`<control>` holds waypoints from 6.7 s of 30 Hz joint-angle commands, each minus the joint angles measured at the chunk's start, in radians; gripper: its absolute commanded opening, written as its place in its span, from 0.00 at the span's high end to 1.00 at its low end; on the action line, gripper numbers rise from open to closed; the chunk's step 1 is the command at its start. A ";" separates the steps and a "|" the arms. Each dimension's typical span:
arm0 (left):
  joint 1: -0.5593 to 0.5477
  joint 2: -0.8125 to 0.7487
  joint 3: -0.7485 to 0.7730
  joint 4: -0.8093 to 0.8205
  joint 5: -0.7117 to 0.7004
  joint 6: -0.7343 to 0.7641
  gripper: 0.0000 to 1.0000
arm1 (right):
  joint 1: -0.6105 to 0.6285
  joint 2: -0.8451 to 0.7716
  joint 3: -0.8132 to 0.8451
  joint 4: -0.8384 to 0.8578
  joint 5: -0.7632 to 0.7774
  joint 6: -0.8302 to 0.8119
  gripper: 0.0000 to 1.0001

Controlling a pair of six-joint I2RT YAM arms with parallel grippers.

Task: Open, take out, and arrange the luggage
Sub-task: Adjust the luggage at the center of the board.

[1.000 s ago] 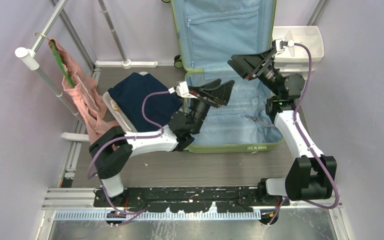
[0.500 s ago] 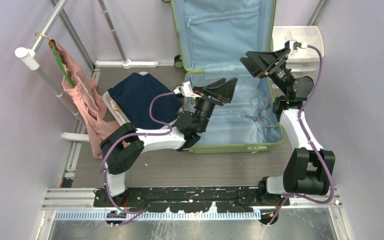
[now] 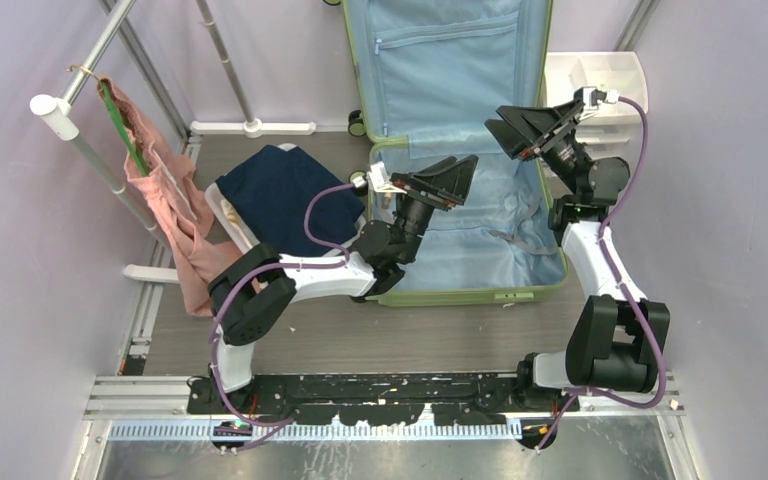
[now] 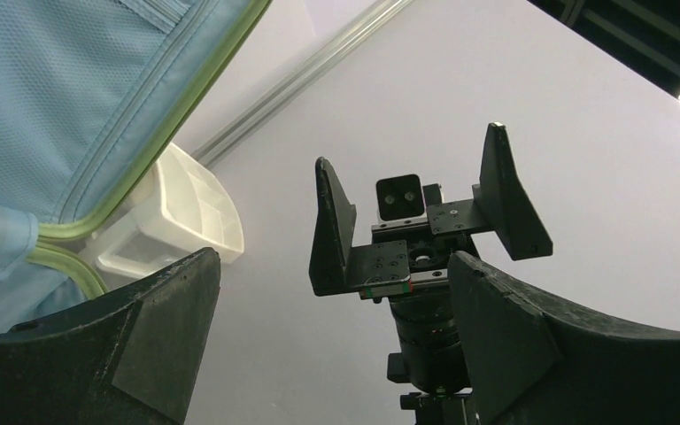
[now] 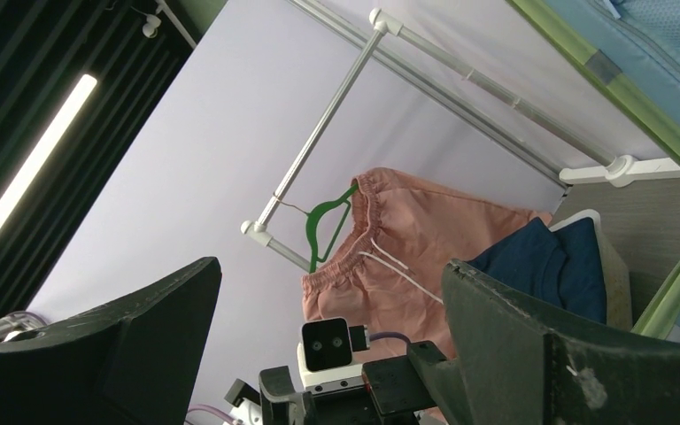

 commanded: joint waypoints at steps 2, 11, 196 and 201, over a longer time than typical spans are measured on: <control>0.005 0.004 0.043 0.060 0.007 -0.006 0.00 | -0.011 -0.067 0.000 0.038 -0.002 -0.009 0.00; 0.005 0.001 0.037 0.060 0.006 -0.021 0.00 | -0.011 -0.082 -0.002 0.011 0.000 -0.019 0.00; 0.517 0.020 0.398 -1.643 0.340 0.262 0.27 | -0.329 0.341 0.484 -1.204 0.090 -1.115 0.00; 0.524 0.122 0.486 -1.725 0.306 0.251 0.46 | -0.335 0.349 0.502 -1.195 0.093 -1.100 0.00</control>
